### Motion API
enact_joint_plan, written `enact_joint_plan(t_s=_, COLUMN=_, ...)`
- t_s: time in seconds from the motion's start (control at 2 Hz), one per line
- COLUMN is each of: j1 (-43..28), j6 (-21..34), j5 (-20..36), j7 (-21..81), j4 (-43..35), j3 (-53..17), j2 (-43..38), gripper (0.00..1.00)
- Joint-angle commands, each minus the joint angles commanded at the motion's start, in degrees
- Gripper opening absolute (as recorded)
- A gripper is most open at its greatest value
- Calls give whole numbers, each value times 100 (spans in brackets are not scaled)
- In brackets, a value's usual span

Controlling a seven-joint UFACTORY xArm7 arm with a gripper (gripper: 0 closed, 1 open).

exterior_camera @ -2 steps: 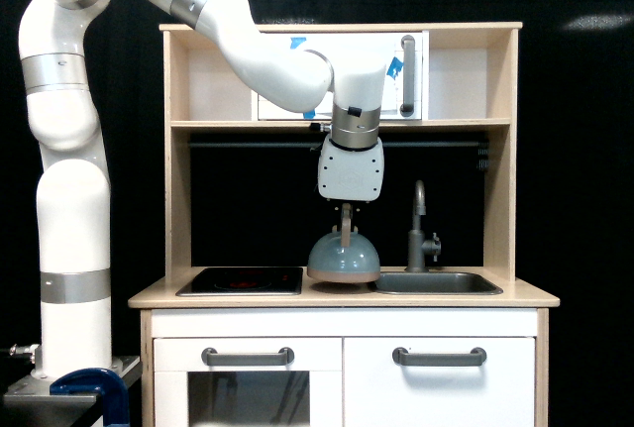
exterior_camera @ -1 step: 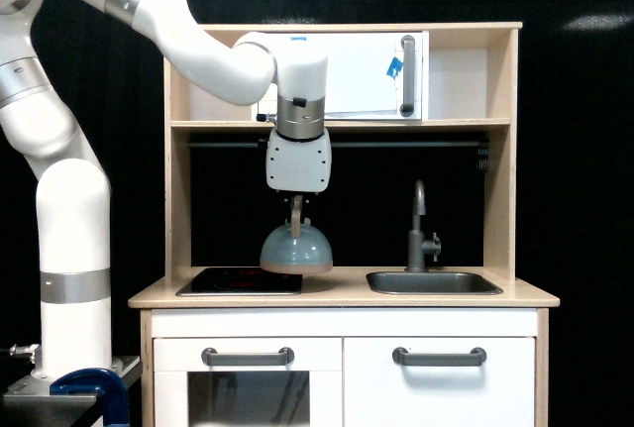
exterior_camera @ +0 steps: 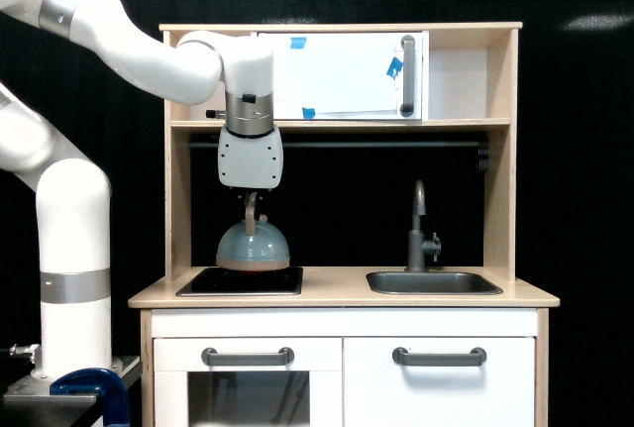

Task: Place the teapot on the stove

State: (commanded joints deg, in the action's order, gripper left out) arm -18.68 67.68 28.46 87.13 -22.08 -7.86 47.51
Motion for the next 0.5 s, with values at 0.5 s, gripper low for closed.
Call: enact_joint_plan(t_s=0.5, j1=-207, j6=-284, j5=38, j7=-113, j4=402, j3=20, j2=225, gripper=0)
